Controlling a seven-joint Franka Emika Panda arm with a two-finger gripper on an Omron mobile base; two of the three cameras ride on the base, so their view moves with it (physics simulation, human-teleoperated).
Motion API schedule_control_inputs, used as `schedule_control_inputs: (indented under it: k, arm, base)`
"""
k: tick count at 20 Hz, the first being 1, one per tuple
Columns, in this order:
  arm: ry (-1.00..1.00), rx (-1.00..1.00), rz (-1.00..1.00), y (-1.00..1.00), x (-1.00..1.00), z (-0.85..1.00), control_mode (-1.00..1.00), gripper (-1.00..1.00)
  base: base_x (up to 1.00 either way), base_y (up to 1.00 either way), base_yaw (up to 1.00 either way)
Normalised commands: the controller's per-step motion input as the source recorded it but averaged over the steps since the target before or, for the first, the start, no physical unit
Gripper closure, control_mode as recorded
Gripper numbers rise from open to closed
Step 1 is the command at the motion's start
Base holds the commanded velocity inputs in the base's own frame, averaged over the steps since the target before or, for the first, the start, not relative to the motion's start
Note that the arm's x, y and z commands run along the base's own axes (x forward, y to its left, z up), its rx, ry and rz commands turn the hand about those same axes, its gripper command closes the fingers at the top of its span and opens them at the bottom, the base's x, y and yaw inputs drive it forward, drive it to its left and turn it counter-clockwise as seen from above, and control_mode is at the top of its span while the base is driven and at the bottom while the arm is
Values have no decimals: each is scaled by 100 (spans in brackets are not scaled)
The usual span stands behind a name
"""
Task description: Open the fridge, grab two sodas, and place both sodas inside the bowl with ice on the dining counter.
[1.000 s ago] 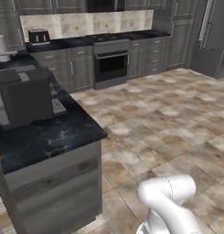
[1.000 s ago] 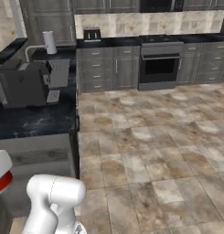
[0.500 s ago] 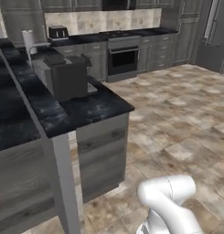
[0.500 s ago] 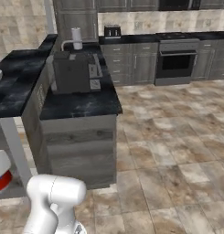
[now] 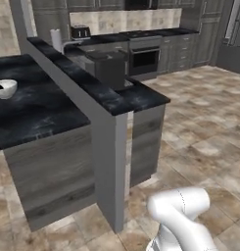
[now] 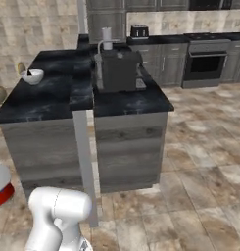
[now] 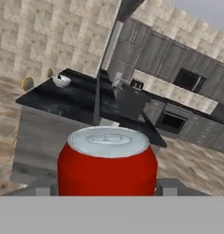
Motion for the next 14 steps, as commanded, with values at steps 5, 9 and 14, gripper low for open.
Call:
schedule_control_inputs:
  k: [5, 9, 14]
  arm:
    - [0, 0, 0, 0, 0, 0, 100, 100]
    - [0, 0, 0, 0, 0, 0, 100, 100]
    - [0, 0, 0, 0, 0, 0, 100, 100]
  base:
    - [-4, 100, -7]
    - [13, 100, -13]
    - [26, 100, -22]
